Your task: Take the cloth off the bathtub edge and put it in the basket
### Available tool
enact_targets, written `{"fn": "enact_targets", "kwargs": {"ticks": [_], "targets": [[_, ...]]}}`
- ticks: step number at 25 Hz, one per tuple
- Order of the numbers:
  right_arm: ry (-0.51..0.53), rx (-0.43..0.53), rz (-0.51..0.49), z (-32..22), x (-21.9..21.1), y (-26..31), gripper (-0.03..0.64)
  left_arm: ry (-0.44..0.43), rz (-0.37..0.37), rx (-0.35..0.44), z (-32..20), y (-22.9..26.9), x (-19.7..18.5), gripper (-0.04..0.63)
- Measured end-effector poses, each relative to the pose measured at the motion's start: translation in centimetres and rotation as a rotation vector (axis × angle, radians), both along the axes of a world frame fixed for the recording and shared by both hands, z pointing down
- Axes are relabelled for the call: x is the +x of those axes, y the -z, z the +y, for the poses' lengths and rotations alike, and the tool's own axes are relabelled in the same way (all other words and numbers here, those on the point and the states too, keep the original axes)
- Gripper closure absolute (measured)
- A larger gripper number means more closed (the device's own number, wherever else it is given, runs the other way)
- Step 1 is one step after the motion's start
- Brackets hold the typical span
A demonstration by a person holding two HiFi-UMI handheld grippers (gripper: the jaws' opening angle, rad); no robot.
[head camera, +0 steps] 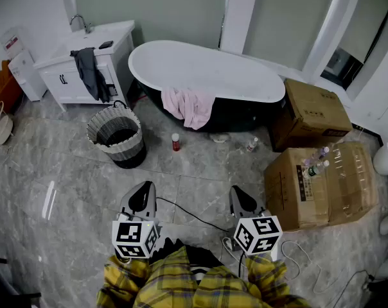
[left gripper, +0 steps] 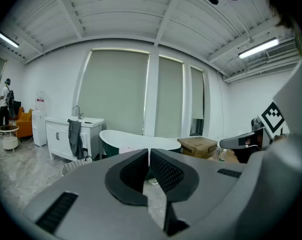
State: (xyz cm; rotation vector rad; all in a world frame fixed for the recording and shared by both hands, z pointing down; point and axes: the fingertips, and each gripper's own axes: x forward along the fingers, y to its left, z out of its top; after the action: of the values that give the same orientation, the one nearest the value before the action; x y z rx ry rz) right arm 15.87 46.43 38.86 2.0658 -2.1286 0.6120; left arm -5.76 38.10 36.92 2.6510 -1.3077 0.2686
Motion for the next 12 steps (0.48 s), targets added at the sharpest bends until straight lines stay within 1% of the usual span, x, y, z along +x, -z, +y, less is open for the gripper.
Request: {"fn": "enact_targets", "kwargs": {"ticks": [6,12], "targets": [[-0.002,-0.011,-0.012,0.4,0.2,-0.4,0.592,-0.008,-0.008,-0.021,0.5,-0.4,0.6,0.568],[-0.005,0.002,-0.03,0.0,1.2,-0.4,0.592,-0.002,-0.006,-0.018,0.1,-0.4,1.4,0.568]]}}
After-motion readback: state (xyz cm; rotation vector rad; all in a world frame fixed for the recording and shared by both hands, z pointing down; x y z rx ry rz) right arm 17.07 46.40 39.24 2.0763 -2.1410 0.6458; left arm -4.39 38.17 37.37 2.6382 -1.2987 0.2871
